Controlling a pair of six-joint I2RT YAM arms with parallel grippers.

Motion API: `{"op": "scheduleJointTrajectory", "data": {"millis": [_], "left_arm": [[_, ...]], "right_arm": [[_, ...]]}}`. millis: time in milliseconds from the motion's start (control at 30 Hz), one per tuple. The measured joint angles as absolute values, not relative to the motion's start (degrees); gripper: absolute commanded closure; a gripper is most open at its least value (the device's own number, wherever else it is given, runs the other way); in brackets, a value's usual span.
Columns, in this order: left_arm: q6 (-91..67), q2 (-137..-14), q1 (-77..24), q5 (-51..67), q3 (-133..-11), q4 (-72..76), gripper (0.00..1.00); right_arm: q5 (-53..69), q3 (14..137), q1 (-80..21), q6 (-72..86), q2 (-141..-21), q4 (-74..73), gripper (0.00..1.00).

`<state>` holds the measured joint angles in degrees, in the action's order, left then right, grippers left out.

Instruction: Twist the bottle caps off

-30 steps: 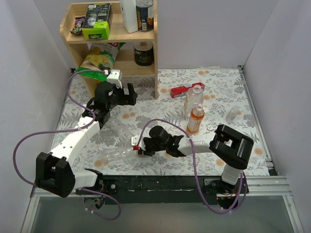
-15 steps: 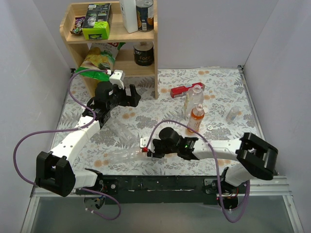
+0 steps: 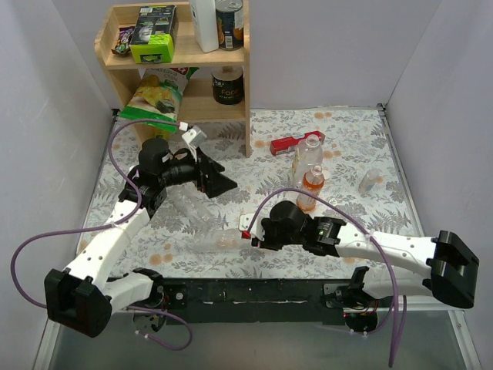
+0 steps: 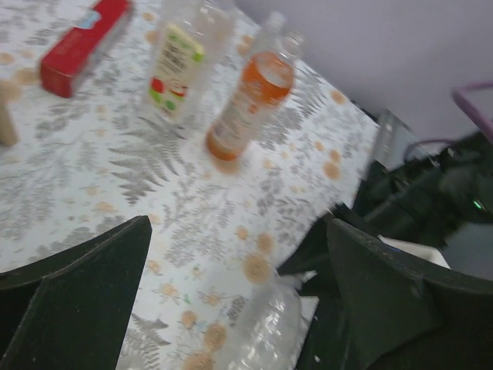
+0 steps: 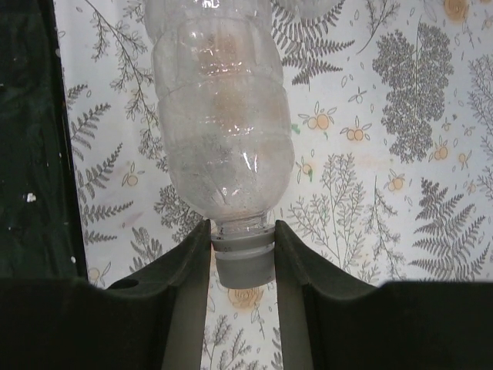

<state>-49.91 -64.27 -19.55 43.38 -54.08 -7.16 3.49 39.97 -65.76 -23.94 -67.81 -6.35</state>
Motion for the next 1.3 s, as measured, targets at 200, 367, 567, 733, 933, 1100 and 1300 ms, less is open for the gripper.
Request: {"op": "scheduleJointTrajectory", "data": {"millis": [200, 367, 567, 733, 933, 1100, 1300], "left_arm": [[-49.6, -62.0, -20.0, 57.3, -49.1, -10.9, 0.02], [-46.8, -64.3, -23.3, 59.1, -48.6, -17.3, 0.02], [-43.5, -67.5, -30.2, 56.3, -49.3, -22.6, 0.02], [-42.2, -68.6, -32.4, 56.1, -49.3, -24.4, 0.02], [-40.5, -70.5, -35.7, 55.2, -49.7, -25.5, 0.03], [-39.6, -72.3, -37.3, 54.5, -50.5, -26.1, 0.04], [-38.2, -74.7, -39.2, 53.1, -50.8, -27.1, 0.44]], "right_arm": [[1.2, 45.5, -65.8, -24.2, -64.5, -17.6, 0.99], [1.0, 52.1, -65.8, -24.6, -63.0, -24.3, 0.99], [0.6, 57.6, -65.8, -25.9, -62.3, -30.6, 0.99], [-0.8, 58.7, -65.8, -27.2, -62.2, -34.3, 0.99], [-1.3, 59.1, -65.8, -28.4, -61.7, -37.3, 0.99], [-1.5, 59.7, -65.9, -29.2, -61.0, -37.6, 0.99], [-1.5, 60.6, -66.0, -30.3, -60.4, -37.7, 0.99]]}}
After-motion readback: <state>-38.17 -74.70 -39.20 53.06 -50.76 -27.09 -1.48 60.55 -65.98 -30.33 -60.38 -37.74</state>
